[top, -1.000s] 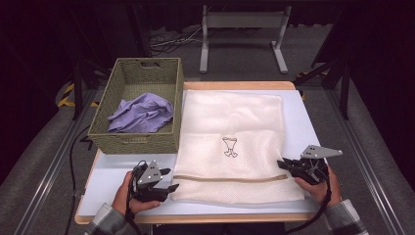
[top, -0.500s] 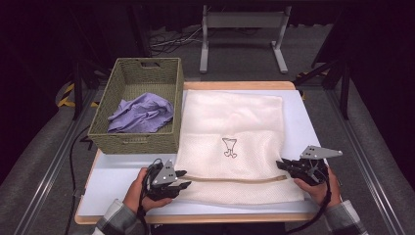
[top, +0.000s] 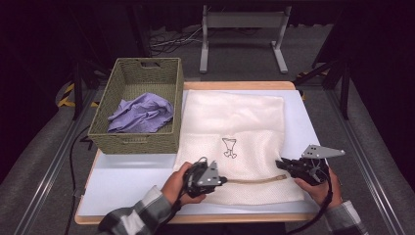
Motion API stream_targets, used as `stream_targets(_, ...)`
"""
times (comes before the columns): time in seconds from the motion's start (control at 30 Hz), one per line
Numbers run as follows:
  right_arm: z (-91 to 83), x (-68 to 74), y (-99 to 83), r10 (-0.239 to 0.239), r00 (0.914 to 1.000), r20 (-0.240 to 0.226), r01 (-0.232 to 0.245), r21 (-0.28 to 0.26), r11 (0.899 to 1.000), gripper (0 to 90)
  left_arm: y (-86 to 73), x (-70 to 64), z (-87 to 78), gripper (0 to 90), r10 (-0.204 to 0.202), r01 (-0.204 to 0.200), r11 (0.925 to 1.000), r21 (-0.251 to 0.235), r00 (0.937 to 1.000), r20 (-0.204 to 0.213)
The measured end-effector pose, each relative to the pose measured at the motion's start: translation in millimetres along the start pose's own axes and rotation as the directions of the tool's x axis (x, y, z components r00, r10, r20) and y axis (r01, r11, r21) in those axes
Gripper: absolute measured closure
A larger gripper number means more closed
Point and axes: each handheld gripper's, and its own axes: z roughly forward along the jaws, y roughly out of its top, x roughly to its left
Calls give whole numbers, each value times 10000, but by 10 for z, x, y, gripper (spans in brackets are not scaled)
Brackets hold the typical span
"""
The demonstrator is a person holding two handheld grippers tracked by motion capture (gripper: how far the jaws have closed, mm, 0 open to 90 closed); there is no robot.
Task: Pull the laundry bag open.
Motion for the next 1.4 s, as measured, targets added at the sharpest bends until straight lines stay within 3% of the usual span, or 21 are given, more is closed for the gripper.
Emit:
stream_targets(0.27, -25, 31, 17, 21, 9998, -200, -24, -144, 9999, 822, 473, -17, 588, 879, 437, -459, 9986, 248, 9957, 814)
stream_targets(0.4, -39, 37, 18, 58, 9998, -196, -63, -226, 9997, 822, 624, -14, 753, 883, 597, -626, 9975, 330, 9948, 822)
stream_targets(0.53, -55, 50, 20, 92, 9996, -271, -100, -318, 9994, 822, 742, -1, 907, 884, 449, -481, 9979, 426, 9962, 740)
stream_targets(1.1, -48, 98, 21, 19, 9994, -355, -28, -253, 9997, 827, 823, -8, 1140, 773, -194, 190, 9998, 50, 9960, 869)
stream_targets(1.4, -53, 95, 14, 196, 9988, -454, -213, -357, 9991, 829, 847, 28, 1141, 845, -634, 651, 9978, -137, 9929, 1002)
